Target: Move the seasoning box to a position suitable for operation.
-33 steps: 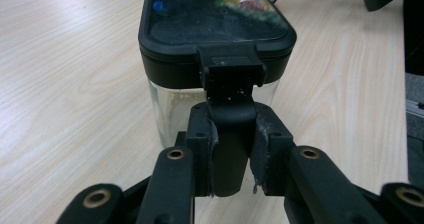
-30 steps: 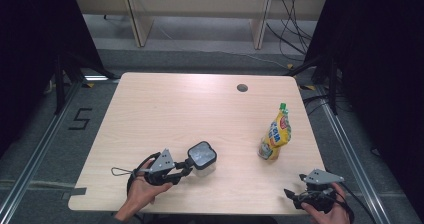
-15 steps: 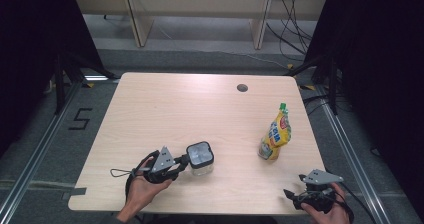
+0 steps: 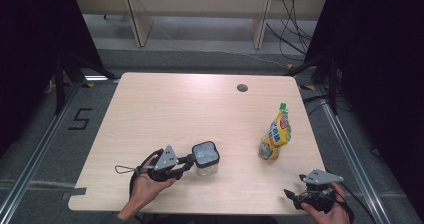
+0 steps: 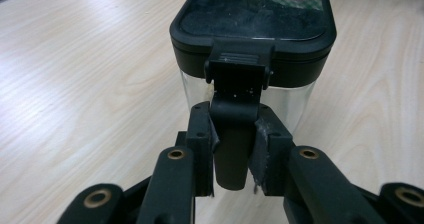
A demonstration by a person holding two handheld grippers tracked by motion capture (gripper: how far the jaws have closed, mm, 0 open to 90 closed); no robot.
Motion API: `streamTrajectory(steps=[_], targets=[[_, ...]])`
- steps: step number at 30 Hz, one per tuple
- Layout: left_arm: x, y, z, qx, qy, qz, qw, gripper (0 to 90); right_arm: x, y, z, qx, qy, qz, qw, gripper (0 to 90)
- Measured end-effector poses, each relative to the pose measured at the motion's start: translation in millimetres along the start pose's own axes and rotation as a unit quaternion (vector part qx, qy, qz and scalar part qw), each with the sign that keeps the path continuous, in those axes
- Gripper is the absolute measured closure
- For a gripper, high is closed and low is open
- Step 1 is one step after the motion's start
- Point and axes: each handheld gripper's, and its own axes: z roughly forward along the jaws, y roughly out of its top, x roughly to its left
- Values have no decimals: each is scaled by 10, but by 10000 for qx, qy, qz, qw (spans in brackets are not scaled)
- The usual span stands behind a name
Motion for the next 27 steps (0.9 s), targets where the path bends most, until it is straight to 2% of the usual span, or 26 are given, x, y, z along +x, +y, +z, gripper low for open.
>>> streamTrajectory(steps=[1, 2, 3, 4, 5, 6, 7, 8, 9, 11, 12, 15, 16, 18, 21, 22, 24, 25, 27], targets=[[0, 0, 0, 0, 0, 0, 10000, 725, 0, 0, 0, 0, 0, 0, 10000, 235], [-40, 12, 27, -36, -92, 49, 9999, 724, -2, 1, 2, -43, -10, -42, 10000, 235], [-51, 20, 34, -32, -181, 103, 9998, 724, 9, 0, 0, -31, 12, 20, 10000, 235], [-51, 20, 34, -32, -181, 103, 9998, 724, 13, -1, 2, -42, 6, 14, 10000, 235], [-70, 33, 39, -14, -226, 197, 9995, 724, 13, -1, 2, -42, 6, 14, 10000, 235], [-104, 45, 52, -29, -361, 273, 9990, 724, 17, 0, -1, -23, 16, 6, 10000, 235], [-125, 51, 62, -84, -424, 240, 9988, 725, 6, 1, 0, -47, 5, -19, 10000, 235], [-125, 51, 62, -84, -424, 240, 9988, 725, 28, -3, -1, -26, 0, 88, 10000, 235], [-148, 67, 65, -115, -516, 266, 9982, 724, 22, -2, 2, -50, 7, 79, 10000, 235], [-152, 71, 65, -123, -539, 290, 9980, 724, 6, 0, 1, -49, 8, -7, 10000, 235], [-133, 69, 64, -134, -592, 406, 9973, 724, 11, -2, 2, -40, 23, 12, 10000, 235], [-144, 55, 60, -147, -623, 294, 9975, 724, 10, 0, 2, -52, 9, -32, 10000, 235], [-141, 55, 62, -180, -718, 295, 9968, 724, 25, 0, -3, -2, 35, 55, 10000, 235], [-141, 55, 58, -179, -714, 314, 9968, 724, 22, 0, -3, 0, 31, 34, 10000, 235], [-152, 53, 50, -147, -823, 360, 9958, 724, 19, 2, 2, -46, 28, 11, 10000, 235], [-170, 47, 58, -137, -908, 376, 9951, 725, 11, 2, 9, -53, 23, -44, 10000, 235], [-182, 47, 60, -141, -940, 366, 9948, 724, 3, 3, 14, -61, 33, -126, 9999, 235], [-198, 50, 63, -190, -1016, 395, 9939, 724, 4, 3, 14, -64, 38, -127, 9999, 235], [-195, 53, 61, -165, -1012, 449, 9937, 724, 1, 4, 10, -64, 20, -140, 9999, 235]])
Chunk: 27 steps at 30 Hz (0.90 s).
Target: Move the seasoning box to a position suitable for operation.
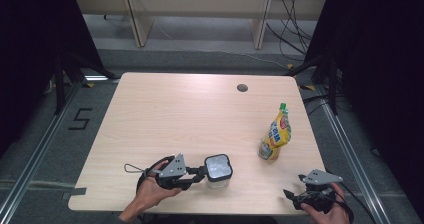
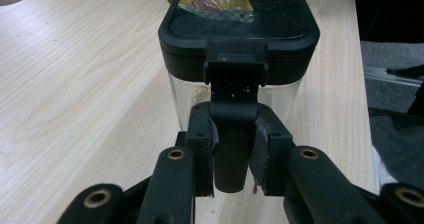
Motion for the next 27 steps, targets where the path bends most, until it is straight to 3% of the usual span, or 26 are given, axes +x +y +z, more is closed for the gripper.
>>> streamTrajectory(steps=[4, 12, 13, 16, 17, 20, 21, 23, 27], targets=[[48, 4, -7, 155, -63, 180, 9997, 721, 2, -2, 5, 11, 27, 17, 10000, 235], [92, 9, -9, 266, 314, 325, 9986, 719, 18, -5, 2, 28, 3, 119, 9999, 233], [113, 1, -14, 270, 417, 257, 9984, 713, -1, -5, 4, 18, 11, -15, 10000, 232], [129, -6, -15, 254, 443, 216, 9985, 712, -3, -4, -2, 48, -3, -63, 10000, 232], [129, -8, -9, 258, 433, 179, 9986, 715, 34, -13, -2, 61, 13, 200, 9998, 231], [119, -6, -7, 258, 420, 206, 9986, 720, 18, -11, -5, 66, 16, 131, 9999, 231], [125, -3, -21, 304, 400, 351, 9981, 722, 18, -12, -6, 57, 20, 151, 9999, 231], [92, -9, -18, 266, 371, 247, 9987, 723, 19, -13, -9, 64, 41, 185, 9998, 230], [88, -11, -21, 269, 365, 236, 9987, 722, 7, -19, -4, 44, 25, 133, 9999, 230]])
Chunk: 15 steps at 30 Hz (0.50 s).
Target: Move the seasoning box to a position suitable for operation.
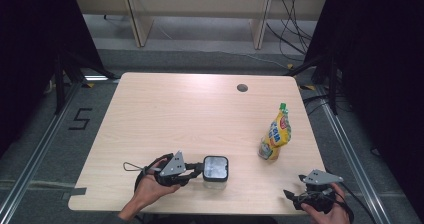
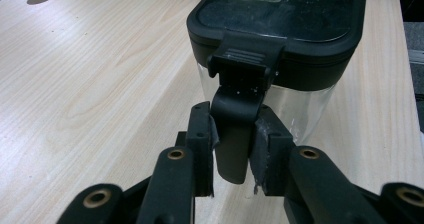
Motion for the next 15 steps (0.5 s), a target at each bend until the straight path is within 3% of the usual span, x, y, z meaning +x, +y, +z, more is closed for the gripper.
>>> streamTrajectory(steps=[4, 8, 10, 11, 12, 15], targets=[[9, 3, -17, 21, 8, -104, 9999, 577, -8, -9, 6, -62, 22, 14, 10000, 230], [-12, 6, -104, 81, -33, -214, 9997, 520, -3, -13, -3, -6, 48, 175, 9998, 230], [-25, 4, -132, 43, -44, -287, 9996, 474, -45, -19, 11, -64, 42, -12, 10000, 230], [-35, 10, -161, 49, -27, -449, 9990, 434, -37, -21, 7, -33, 43, 79, 10000, 230], [-38, 10, -172, 42, 43, -484, 9988, 420, -33, -14, 1, -11, 51, 120, 9999, 230], [-31, 16, -208, 42, 62, -558, 9984, 398, -49, -18, 13, -68, 25, -60, 10000, 230]])
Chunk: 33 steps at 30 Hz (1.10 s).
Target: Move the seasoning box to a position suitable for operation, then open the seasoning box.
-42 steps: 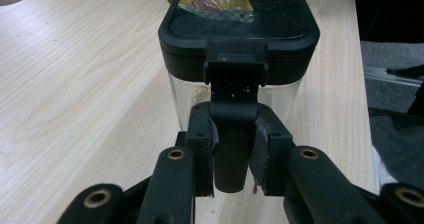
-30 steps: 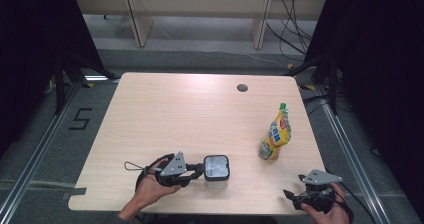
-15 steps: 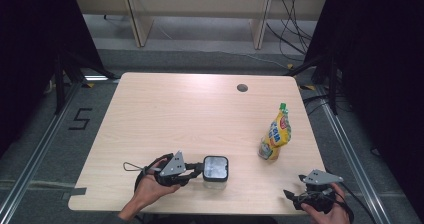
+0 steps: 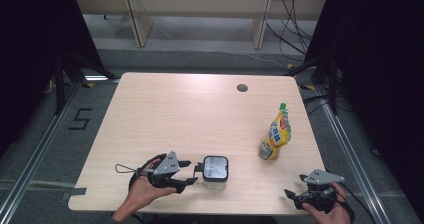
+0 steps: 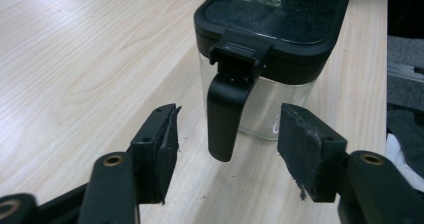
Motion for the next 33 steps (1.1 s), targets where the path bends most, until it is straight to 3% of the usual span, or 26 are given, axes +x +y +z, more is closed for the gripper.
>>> streamTrajectory(steps=[1, 3, 5, 6, 8, 9, 10, 11, 12, 13, 14, 16, 17, 18, 19, 21, 23, 24, 25, 27, 30, 31, 33], targets=[[-4, 3, -29, -28, -31, -105, 9999, 377, 36, -2, -12, 62, -32, 166, 9998, 230], [-10, 7, -50, -21, 6, -105, 9999, 372, 50, 2, -14, 63, -4, 246, 9997, 230], [-38, 16, -79, -42, 47, -175, 9998, 366, 50, 7, -12, 78, 13, 232, 9997, 230], [-50, 24, -102, -28, 55, -171, 9998, 365, 21, 10, -4, 63, 14, 39, 10000, 230], [-55, 27, -106, -14, 52, -167, 9998, 371, 23, 12, -5, 70, 10, 40, 10000, 230], [-61, 37, -122, 8, 78, -105, 9999, 371, 10, 14, 3, 8, 6, -90, 10000, 230], [-83, 37, -117, -93, 86, -218, 9997, 371, 6, 15, 9, -11, 2, -129, 9999, 230], [-70, 49, -142, 11, 92, -109, 9999, 371, 7, 16, 10, 8, 8, -121, 9999, 230], [-70, 49, -142, 11, 92, -109, 9999, 371, 7, 16, 10, 8, 8, -121, 9999, 230], [-87, 50, -136, -73, 92, -216, 9997, 371, 35, 16, 13, 44, 46, 78, 9999, 230], [-76, 69, -171, -49, 81, -195, 9998, 379, 45, 22, 18, 46, 19, 102, 9999, 230], [-68, 90, -203, -83, 120, -187, 9997, 413, 35, 28, 20, 54, 21, -13, 10000, 230], [-73, 96, -212, -108, 110, -333, 9993, 425, 39, 30, 11, 39, -14, -45, 10000, 230], [-73, 96, -212, -108, 110, -333, 9993, 440, 39, 30, 11, 39, -14, -45, 10000, 230], [-70, 109, -229, -194, 78, -506, 9985, 478, 53, 40, 8, 63, 2, -3, 10000, 230], [-71, 121, -255, -235, 132, -524, 9983, 564, 49, 45, 13, 28, -12, -122, 9999, 230], [-56, 126, -263, -234, 153, -418, 9987, 616, 67, 48, 15, 33, -3, -21, 10000, 230], [-72, 134, -270, -264, 191, -461, 9984, 662, 77, 49, 14, 78, -2, 0, 10000, 230], [-57, 146, -281, -250, 229, -219, 9992, 696, 66, 51, 18, 60, 15, -101, 9999, 230], [-75, 159, -270, -282, 234, -232, 9991, 799, 74, 53, 16, 37, -15, -85, 10000, 230], [-78, 201, -244, -307, 242, -189, 9991, 845, 77, 51, 13, 88, -2, -49, 9999, 230], [-82, 230, -217, -322, 292, -230, 9988, 858, 56, 50, 25, 35, 19, -181, 9998, 230], [-76, 257, -195, -359, 292, -221, 9987, 877, 54, 50, 27, 35, 6, -193, 9998, 230]])
